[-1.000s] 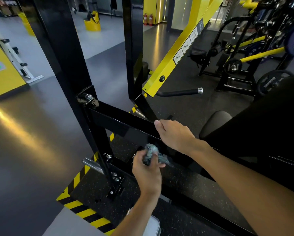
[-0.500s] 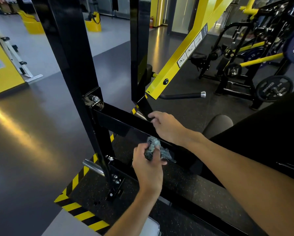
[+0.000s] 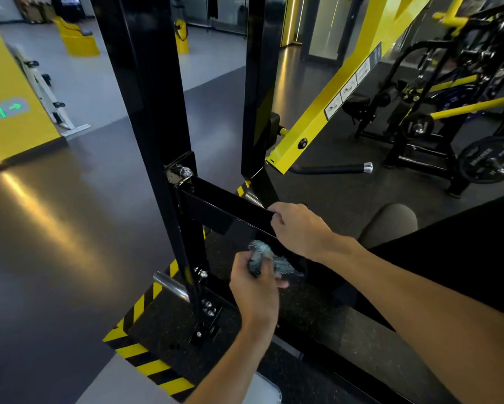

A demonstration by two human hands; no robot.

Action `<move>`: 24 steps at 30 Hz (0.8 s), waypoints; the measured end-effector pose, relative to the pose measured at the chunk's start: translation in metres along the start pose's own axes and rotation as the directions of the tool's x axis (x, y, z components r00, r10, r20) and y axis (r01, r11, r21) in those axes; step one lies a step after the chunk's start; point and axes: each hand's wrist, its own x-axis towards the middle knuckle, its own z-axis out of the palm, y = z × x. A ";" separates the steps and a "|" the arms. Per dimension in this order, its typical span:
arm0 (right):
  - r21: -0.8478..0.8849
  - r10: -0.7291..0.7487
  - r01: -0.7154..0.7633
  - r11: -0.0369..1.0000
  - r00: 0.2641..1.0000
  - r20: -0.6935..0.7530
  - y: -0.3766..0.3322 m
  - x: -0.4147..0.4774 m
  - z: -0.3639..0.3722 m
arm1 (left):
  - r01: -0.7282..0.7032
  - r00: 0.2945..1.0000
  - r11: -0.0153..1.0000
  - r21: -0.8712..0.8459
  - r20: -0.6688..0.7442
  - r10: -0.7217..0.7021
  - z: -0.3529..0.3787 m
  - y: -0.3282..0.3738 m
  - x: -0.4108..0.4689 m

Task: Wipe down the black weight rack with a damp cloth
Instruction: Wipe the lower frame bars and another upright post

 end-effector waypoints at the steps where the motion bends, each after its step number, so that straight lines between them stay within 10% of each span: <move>1: 0.026 -0.009 0.009 1.000 1.000 -0.020 -0.003 0.003 0.000 | -0.047 0.998 0.999 -0.006 0.041 0.047 0.002 0.004 -0.005; 24: 0.074 -0.062 0.060 0.995 0.998 0.030 -0.032 0.031 0.012 | -0.038 0.996 0.986 -0.160 -0.085 0.025 -0.019 0.027 0.047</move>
